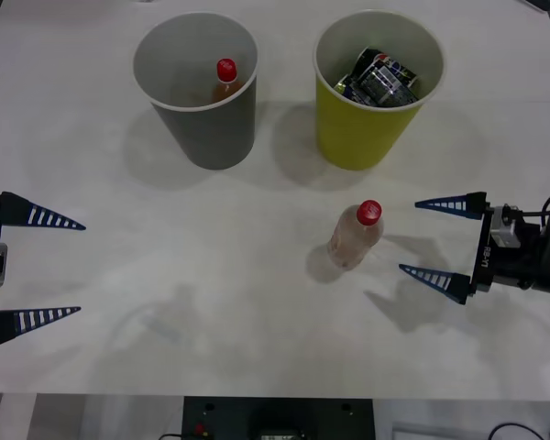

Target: Put the can into the green bin and the plastic bottle into the gray bin

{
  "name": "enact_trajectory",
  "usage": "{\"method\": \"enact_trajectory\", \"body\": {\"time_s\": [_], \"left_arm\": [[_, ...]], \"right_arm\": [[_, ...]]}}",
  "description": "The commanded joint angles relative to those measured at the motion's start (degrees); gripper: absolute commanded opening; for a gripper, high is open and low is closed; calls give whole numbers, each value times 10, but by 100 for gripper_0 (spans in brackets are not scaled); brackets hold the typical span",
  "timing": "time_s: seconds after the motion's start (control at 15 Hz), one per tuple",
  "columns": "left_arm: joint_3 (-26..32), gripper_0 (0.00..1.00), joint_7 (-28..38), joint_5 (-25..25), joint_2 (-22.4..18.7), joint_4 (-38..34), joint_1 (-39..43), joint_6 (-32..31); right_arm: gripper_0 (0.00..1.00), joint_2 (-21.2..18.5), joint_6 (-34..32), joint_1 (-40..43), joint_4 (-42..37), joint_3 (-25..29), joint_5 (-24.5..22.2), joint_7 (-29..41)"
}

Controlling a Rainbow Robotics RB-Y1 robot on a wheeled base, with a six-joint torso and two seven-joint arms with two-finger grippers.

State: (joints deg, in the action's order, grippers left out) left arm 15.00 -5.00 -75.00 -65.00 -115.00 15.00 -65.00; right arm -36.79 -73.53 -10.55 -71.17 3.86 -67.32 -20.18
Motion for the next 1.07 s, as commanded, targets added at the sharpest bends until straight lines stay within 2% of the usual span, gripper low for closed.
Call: {"method": "enact_trajectory", "body": {"time_s": [0.07,0.47,1.07], "left_arm": [[0,98,0,0,0,0,0,0],[0,98,0,0,0,0,0,0],[0,98,0,0,0,0,0,0]], "right_arm": [[100,30,-4,-17,31,-1,-1,-8],[100,75,15,-25,37,-16,-19,-9],[100,103,73,-38,37,-70,-20,-15]]}}
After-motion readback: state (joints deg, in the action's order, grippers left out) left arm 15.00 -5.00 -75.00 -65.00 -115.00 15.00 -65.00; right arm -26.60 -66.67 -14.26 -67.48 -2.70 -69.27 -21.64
